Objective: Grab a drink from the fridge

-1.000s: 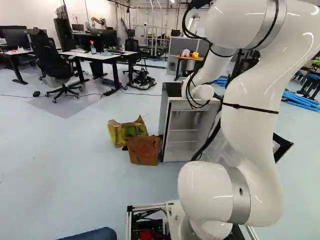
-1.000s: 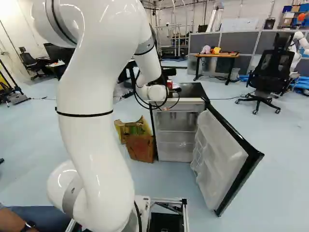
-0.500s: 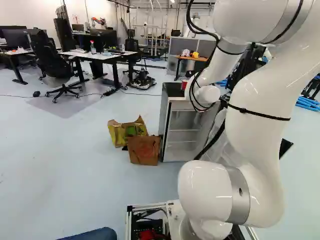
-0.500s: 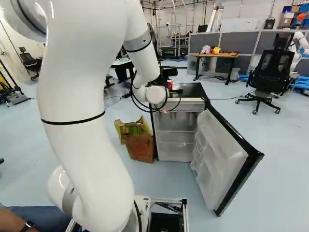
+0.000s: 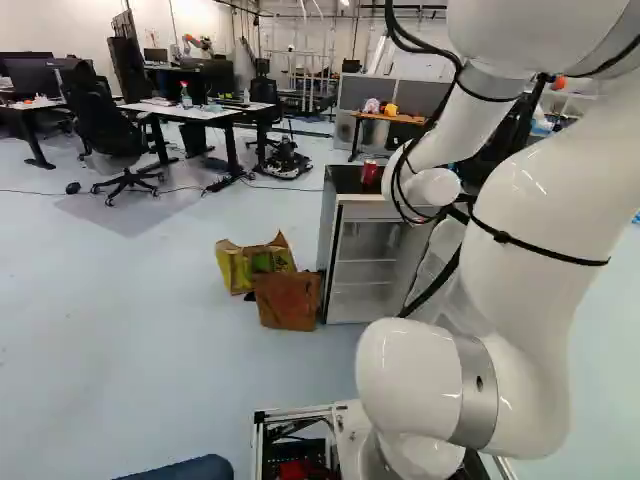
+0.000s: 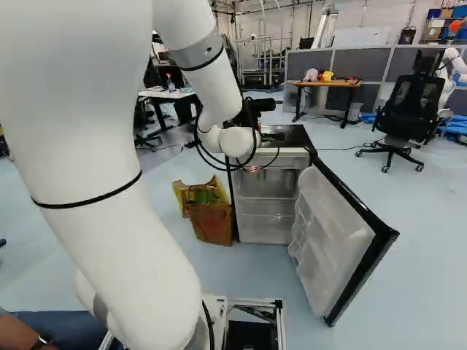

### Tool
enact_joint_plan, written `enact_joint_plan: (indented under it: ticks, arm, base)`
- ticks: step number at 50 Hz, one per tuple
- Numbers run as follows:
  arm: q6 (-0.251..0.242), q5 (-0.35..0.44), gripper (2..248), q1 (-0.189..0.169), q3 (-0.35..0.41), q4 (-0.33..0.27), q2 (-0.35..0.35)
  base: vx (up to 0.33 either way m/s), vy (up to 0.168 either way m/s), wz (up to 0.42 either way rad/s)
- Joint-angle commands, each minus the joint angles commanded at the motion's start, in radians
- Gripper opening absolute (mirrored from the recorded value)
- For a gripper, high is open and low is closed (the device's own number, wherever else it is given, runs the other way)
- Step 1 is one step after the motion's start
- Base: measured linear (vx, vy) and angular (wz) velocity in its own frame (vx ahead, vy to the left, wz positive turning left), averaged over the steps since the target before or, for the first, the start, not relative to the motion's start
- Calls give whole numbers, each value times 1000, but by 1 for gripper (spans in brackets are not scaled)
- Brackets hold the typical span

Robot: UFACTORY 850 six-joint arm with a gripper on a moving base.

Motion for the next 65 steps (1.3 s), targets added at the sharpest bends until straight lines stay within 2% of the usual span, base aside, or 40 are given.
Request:
enact_joint_plan:
  ticks: [32, 65]
  arm:
    - [0, -166, 247, -109, 50, 0, 122]
    - [0, -341, 247, -220, 16, 0, 168]
  base:
    - [0, 0, 0]
    - [0, 0, 0]
